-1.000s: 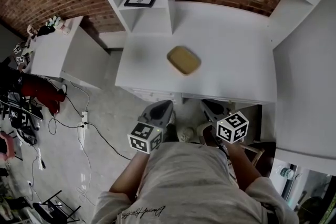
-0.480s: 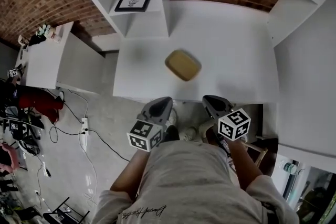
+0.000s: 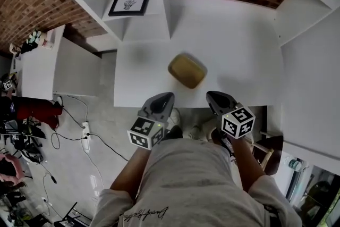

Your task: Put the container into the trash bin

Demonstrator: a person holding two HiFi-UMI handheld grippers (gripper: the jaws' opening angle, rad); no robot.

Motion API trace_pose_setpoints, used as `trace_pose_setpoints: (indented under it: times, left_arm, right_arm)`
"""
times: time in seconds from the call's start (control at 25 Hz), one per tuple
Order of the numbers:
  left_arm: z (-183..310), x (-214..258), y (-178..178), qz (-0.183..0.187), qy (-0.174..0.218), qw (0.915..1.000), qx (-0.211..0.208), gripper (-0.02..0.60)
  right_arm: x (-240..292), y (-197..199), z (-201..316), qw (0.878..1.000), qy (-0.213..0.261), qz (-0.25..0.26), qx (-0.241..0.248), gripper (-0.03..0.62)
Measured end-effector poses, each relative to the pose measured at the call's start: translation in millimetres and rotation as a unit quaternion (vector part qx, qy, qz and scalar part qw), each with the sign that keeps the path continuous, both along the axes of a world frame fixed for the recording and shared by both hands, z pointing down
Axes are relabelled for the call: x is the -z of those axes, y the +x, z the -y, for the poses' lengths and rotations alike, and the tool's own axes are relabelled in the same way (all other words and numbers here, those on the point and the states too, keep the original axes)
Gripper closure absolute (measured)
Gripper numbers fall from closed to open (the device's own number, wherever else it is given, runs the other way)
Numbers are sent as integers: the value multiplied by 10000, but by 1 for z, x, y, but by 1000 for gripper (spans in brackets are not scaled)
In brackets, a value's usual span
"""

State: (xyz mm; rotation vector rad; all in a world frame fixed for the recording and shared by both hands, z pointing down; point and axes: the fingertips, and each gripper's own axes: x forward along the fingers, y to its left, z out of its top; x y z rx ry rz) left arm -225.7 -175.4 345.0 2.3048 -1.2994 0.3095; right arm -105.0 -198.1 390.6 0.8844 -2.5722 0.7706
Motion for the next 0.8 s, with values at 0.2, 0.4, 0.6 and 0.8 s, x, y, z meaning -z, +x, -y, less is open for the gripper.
trace_pose_setpoints:
  times: [0.2,0.4,0.6,0.8]
  left_arm:
    - [22,-14,-7,-25,-127,9998,-118,563]
    - [38,-23,-9,-6,-179,9996,-235,563]
    - [51,-30,-11,28,-223,9991,-349,563]
    - [60,-36,-13,6,-274,9986,-441,563]
  right_arm:
    - [-8,-6,21,9999,-58,-80,-97,565]
    - [-15,-13,37,9996,-45,-209,-162,565]
    - [-25,-14,50,9991,-114,-317,-262,565]
    - [-36,-13,62,9981,-159,-468,-366,564]
